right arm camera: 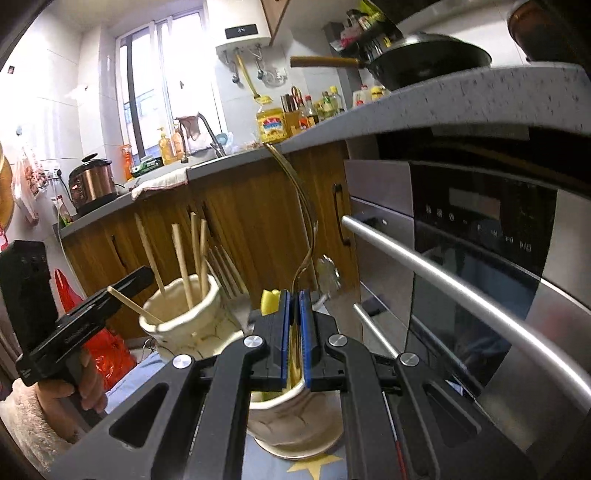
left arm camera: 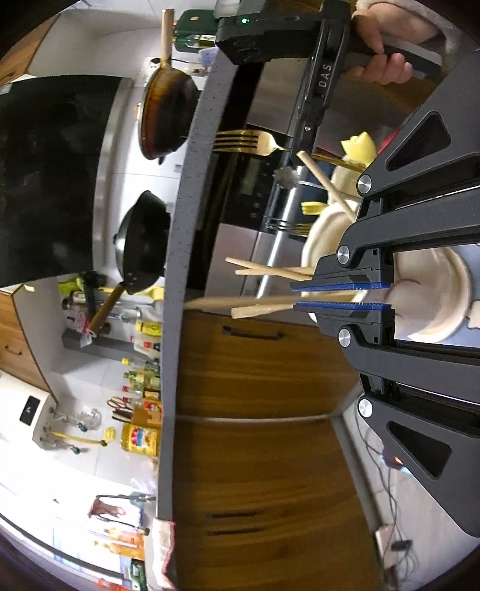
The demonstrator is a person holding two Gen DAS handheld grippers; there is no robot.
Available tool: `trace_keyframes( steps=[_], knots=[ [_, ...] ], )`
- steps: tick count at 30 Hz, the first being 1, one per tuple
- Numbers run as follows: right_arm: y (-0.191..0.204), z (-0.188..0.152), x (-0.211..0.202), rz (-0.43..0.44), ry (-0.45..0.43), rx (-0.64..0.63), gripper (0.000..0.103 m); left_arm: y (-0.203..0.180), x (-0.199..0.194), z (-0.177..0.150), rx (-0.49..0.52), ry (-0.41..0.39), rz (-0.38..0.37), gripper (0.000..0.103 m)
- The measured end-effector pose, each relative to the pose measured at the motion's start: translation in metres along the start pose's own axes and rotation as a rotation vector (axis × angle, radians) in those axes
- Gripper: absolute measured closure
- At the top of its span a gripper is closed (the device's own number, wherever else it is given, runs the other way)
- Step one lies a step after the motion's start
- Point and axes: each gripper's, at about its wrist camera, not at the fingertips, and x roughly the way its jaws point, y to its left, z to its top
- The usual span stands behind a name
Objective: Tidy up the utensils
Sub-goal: 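Drop the chopstick into the tall pot while the right drops the gold fork into the small pot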
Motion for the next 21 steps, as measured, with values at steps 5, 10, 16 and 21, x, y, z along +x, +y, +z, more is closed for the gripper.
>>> trace_keyframes(
  steps=[5,10,16,21],
  knots=[
    [-0.004,-0.002,0.004,-0.005,0.012,0.014,0.097,0.001,-0.001,-0.001,-0.001,0.023,0.015,0.090],
    [-0.003,-0.001,0.005,-0.030,0.019,0.003,0.095,0.002,-0.005,-0.002,0.004,0.039,0.030,0.088],
    [-0.005,-0.003,-0.004,-0.051,0.007,0.011,0.077,0.002,-0.014,-0.003,0.010,0.054,0.056,0.072],
    [-0.004,-0.011,-0.023,-0.076,-0.002,-0.006,0.061,-0.003,-0.025,-0.009,0.039,0.074,0.077,0.057]
  ],
)
